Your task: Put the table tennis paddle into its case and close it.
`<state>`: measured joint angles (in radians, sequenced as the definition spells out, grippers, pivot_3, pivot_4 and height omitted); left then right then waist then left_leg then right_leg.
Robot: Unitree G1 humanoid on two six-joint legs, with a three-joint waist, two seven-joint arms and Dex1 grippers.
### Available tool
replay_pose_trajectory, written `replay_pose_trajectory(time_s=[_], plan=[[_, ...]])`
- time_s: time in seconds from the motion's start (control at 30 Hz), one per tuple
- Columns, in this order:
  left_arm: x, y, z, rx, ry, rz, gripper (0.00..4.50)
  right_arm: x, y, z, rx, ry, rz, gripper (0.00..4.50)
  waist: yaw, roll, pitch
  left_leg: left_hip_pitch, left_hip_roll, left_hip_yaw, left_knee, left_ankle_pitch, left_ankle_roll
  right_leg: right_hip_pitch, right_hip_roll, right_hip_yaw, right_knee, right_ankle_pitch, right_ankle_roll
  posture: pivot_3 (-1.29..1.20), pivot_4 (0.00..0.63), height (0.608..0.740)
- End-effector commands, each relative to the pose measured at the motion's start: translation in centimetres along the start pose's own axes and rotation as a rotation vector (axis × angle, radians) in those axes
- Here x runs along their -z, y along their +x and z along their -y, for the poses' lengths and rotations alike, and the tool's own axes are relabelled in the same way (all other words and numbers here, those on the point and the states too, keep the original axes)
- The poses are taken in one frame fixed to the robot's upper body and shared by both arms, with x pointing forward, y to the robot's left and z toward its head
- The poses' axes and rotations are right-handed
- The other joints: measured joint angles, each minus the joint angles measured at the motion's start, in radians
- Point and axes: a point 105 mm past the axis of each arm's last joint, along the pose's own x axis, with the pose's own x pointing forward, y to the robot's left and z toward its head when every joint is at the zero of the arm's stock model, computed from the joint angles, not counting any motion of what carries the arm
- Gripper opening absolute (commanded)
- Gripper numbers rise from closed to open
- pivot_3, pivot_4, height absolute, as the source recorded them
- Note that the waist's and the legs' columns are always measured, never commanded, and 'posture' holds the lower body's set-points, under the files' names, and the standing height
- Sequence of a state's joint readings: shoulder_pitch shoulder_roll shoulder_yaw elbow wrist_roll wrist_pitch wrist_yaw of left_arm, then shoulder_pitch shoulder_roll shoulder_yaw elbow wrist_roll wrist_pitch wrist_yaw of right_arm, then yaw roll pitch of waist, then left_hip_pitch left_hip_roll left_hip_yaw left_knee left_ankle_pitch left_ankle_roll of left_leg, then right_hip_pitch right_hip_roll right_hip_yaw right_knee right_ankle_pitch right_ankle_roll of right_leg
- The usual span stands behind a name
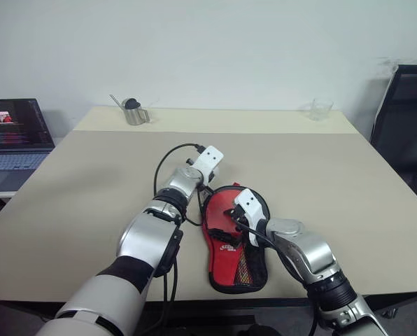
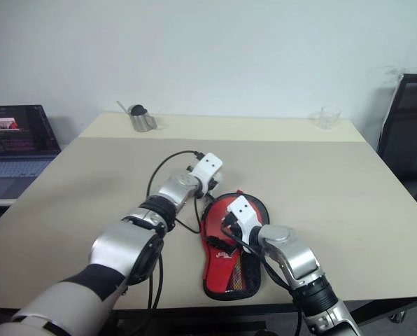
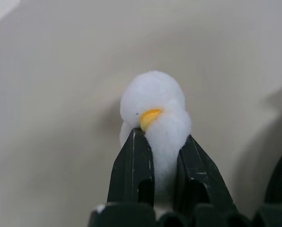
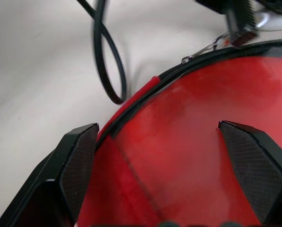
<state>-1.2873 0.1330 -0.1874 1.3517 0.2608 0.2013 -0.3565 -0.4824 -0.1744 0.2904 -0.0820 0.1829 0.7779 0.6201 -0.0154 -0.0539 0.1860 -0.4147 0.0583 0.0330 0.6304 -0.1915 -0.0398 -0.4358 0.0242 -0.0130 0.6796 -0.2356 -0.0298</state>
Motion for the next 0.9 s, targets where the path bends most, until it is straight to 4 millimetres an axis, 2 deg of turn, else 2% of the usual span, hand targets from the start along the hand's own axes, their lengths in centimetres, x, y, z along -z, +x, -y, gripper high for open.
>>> replay_pose_trajectory(time_s=[0.03, 0.5, 0.7, 0.9], plan=[[-2.9, -0.1, 0.2, -0.031, 0.121, 0.067, 0.15, 1.6, -0.2, -0.3, -0.007, 0.054, -0.058, 4.44, -0.001, 0.000, 0.000, 0.000, 0.000, 0.000, 0.000, 0.000, 0.000, 0.000, 0.000, 0.000, 0.000, 0.000, 0.000, 0.00, 0.150, 0.740], [-6.9, 0.0, 2.2, -0.078, 0.381, 0.171, 0.15, 1.7, -0.2, -0.8, -0.002, 0.070, -0.068, 4.44, -0.002, 0.000, 0.000, 0.000, 0.000, 0.000, 0.000, 0.000, 0.000, 0.000, 0.000, 0.000, 0.000, 0.000, 0.000, 0.00, 0.150, 0.740], [-9.4, -0.2, 4.4, -0.070, 0.455, 0.253, 0.15, 1.9, -0.6, -1.2, 0.005, 0.083, -0.070, 4.44, -0.001, 0.000, 0.000, -0.001, 0.000, 0.000, 0.000, 0.000, 0.000, 0.000, 0.000, 0.000, -0.001, 0.000, 0.000, 0.00, 0.150, 0.740], [-11.4, -0.3, 7.5, -0.029, 0.529, 0.345, 0.15, 2.0, -0.7, -1.5, 0.016, 0.096, -0.070, 4.44, 0.003, 0.000, 0.000, -0.001, -0.001, 0.000, 0.000, 0.000, 0.000, 0.000, 0.000, 0.000, -0.001, 0.000, 0.000, 0.00, 0.150, 0.740]])
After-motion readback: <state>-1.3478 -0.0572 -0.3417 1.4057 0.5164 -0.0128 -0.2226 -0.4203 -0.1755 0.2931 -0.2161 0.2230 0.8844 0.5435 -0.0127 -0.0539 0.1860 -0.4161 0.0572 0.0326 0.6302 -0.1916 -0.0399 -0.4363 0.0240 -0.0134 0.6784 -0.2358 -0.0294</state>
